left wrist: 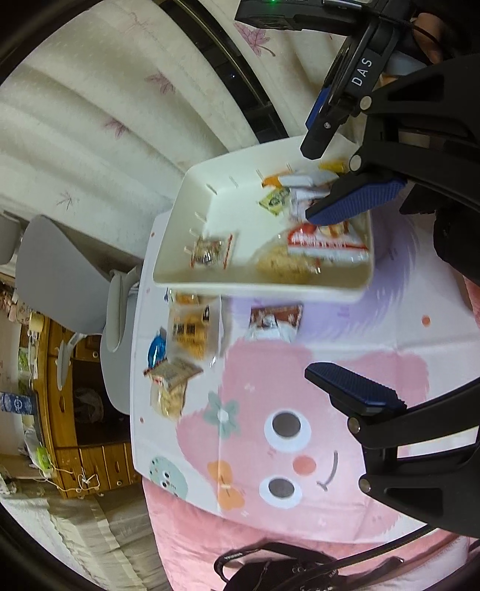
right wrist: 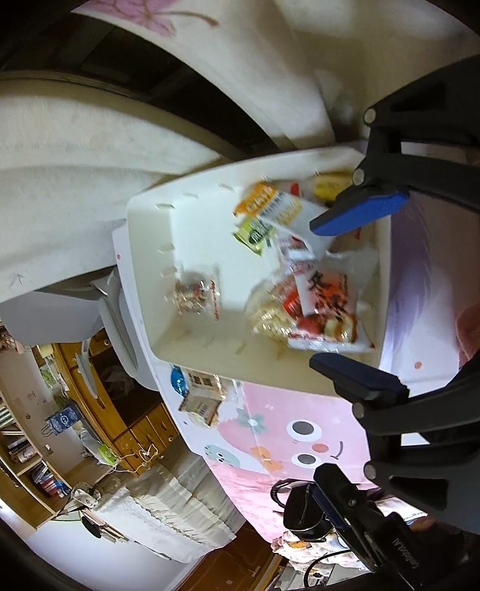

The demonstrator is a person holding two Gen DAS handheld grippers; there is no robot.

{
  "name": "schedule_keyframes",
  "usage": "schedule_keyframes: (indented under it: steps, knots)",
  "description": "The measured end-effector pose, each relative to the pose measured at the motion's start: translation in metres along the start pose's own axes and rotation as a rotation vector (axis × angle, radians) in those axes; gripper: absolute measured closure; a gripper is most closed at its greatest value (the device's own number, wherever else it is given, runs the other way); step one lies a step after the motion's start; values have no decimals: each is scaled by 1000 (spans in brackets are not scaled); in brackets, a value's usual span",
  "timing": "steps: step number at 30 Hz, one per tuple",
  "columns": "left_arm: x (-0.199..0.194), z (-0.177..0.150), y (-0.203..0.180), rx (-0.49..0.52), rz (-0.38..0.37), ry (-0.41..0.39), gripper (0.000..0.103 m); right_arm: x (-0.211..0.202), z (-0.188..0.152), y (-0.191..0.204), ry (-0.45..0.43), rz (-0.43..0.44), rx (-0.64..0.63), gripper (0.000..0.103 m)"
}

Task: Organize snacks
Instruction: 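Withdraw both grippers from the tray toward the remaining snacks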

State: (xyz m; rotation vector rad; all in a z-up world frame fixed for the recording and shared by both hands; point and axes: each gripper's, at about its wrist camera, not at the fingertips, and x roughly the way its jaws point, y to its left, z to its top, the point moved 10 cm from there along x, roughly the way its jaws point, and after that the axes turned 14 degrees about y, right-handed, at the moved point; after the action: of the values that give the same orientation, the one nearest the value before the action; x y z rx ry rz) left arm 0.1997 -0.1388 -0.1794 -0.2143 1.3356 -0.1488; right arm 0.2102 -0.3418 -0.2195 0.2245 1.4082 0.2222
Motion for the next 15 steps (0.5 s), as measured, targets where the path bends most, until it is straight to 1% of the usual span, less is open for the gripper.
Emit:
schedule_keyframes:
  steps: [5, 15]
  knots:
    - [-14, -3, 31, 18, 9, 7, 28, 4, -8, 25, -5, 6, 19, 33]
    - [-33, -11, 105, 72, 18, 46, 27, 19, -35, 87, -26, 24, 87, 32]
